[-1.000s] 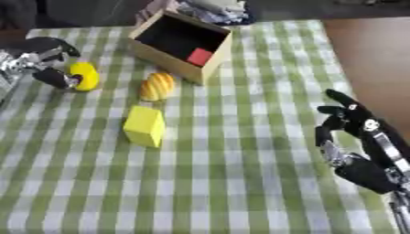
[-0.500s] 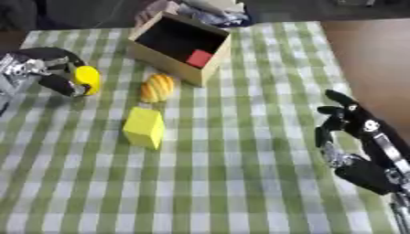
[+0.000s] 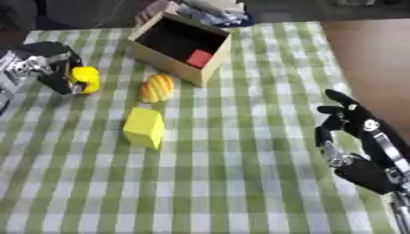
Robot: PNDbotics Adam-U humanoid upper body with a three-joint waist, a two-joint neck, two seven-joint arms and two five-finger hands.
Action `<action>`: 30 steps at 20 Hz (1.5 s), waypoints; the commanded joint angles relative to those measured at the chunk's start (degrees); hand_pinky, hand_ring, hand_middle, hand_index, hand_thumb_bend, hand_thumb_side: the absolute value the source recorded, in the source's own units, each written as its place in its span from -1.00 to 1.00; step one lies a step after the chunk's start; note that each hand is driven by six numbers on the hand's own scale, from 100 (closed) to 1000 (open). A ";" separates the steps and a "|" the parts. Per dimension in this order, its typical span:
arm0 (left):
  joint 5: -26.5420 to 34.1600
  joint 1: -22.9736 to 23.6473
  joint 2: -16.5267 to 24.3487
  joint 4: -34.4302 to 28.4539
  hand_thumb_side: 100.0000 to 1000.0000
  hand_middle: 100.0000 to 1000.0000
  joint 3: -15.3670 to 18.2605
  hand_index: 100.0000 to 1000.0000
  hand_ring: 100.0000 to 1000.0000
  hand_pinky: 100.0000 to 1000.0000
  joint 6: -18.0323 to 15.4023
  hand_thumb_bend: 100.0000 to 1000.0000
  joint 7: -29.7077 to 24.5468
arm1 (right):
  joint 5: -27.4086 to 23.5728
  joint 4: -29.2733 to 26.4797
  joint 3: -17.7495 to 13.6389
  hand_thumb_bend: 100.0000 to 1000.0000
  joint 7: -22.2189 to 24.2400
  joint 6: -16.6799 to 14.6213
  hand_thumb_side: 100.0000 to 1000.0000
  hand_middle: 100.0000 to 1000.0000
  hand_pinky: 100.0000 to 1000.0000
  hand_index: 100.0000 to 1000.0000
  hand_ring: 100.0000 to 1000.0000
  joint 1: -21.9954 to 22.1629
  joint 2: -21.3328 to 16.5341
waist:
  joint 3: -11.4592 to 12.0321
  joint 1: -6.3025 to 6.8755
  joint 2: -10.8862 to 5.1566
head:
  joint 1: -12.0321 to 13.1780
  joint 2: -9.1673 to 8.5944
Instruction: Pick up objects on the table and place them in the box.
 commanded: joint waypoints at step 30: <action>0.97 -11.43 -9.15 0.58 -0.70 0.43 -6.61 0.64 0.40 0.43 5.54 -1.00 21.07 | -1.25 -0.39 1.32 -1.00 1.71 -0.35 -0.18 -0.15 0.34 0.96 0.75 -1.01 0.65 | -4.04 -0.18 -0.36 | 1.63 -1.69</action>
